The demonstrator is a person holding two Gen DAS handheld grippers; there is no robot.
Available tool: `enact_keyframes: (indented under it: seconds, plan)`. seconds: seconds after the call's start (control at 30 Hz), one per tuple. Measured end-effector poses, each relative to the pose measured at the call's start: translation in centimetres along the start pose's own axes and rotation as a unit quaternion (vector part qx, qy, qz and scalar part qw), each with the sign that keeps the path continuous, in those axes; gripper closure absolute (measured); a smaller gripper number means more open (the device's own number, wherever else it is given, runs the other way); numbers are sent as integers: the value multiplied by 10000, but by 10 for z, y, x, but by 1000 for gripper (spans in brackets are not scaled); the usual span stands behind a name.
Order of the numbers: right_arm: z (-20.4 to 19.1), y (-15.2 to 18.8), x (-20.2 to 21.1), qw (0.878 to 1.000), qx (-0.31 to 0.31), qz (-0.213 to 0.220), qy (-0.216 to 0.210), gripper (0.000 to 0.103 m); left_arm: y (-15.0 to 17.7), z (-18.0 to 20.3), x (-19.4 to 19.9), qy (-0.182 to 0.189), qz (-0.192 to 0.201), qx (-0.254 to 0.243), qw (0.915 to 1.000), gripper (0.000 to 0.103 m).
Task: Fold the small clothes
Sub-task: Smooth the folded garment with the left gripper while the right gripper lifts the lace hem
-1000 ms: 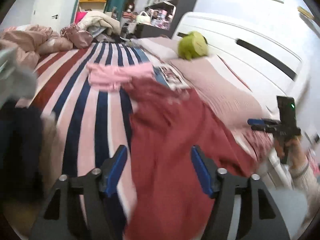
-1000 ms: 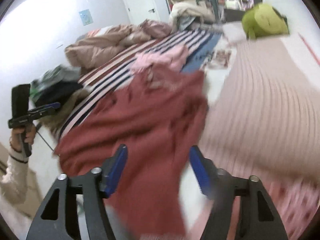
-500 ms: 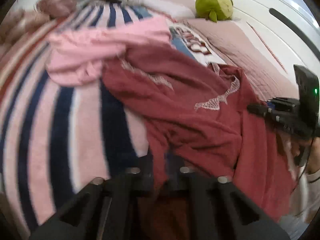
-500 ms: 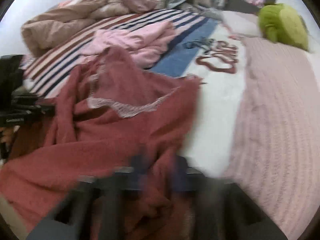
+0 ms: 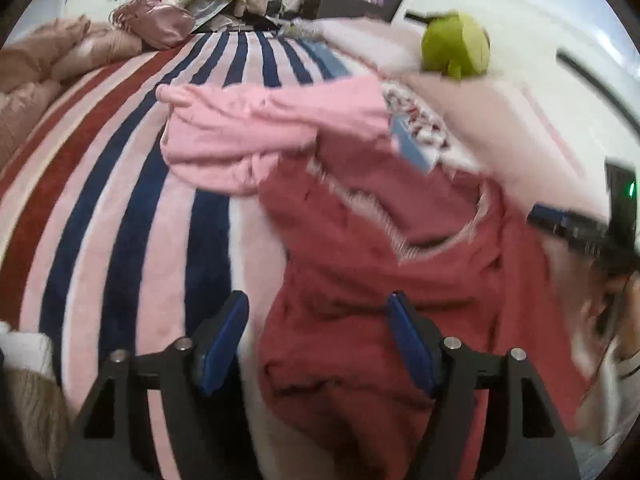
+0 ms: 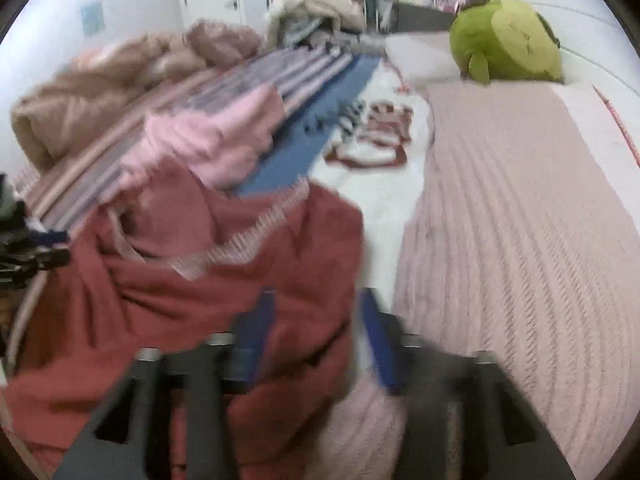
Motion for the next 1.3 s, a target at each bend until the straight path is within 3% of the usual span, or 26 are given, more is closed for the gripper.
enact_keyframes:
  seconds: [0.1,0.2,0.23,0.27,0.3,0.37,0.43,0.5,0.57,0.67,0.83,0.93,1.0,1.17,1.3]
  plan:
    - [-8,-11,2,9997,191,-48,111,50,-20,2,-10,148,-17,123,9998,35]
    - [-12,-15,-9,9993,219,-257,153,50,-24,-3,-38,-68,-302,134,9994,39]
    - [-15,-14,-10,9994,215,-245,121,50,-25,-6,-48,-87,-350,158,9992,51]
    - [-17,-13,-9,9995,192,-227,59,50,-28,-11,-59,-208,-388,185,9989,85]
    - [-18,-7,-6,9997,149,-206,-41,50,-30,-17,-64,-359,-395,239,9983,89]
    - [-20,2,1,9996,123,-210,-155,50,-40,-20,-57,-555,-119,347,9978,87]
    - [-19,14,15,9993,171,-202,-245,50,-39,-10,-46,-391,-75,326,9987,76]
    - [-18,35,41,9989,199,-138,-400,49,-34,-1,-26,-389,74,80,9992,49]
    - [-18,53,60,9982,151,-115,-575,48,-21,7,1,-453,244,-119,9986,46]
    - [-19,99,96,9946,-18,-114,-1028,43,15,17,42,-301,338,-205,9988,34]
    - [-33,174,127,9878,-92,-169,-1546,42,108,35,100,48,406,-254,9988,33]
    - [-43,216,131,9812,-225,-189,-1905,42,158,35,122,200,449,21,9988,30]
    - [-51,238,130,9764,-312,-130,-2133,42,188,33,129,194,588,463,9970,30]
    - [-63,254,135,9622,-694,367,-2607,41,245,57,122,351,906,843,9917,30]
    - [-70,266,138,9597,-665,206,-2724,42,267,61,112,265,786,1043,9911,32]
Point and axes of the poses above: each gripper's, at about its wrist camera, not at the fingertips, and x roughly against the way its jaws point, z to its right, y to its underside, the point moved 10 cm from there along -x, roughly the way its jaws point, and after that the axes turned 5 degrees about -z, right-handed, at the moved point
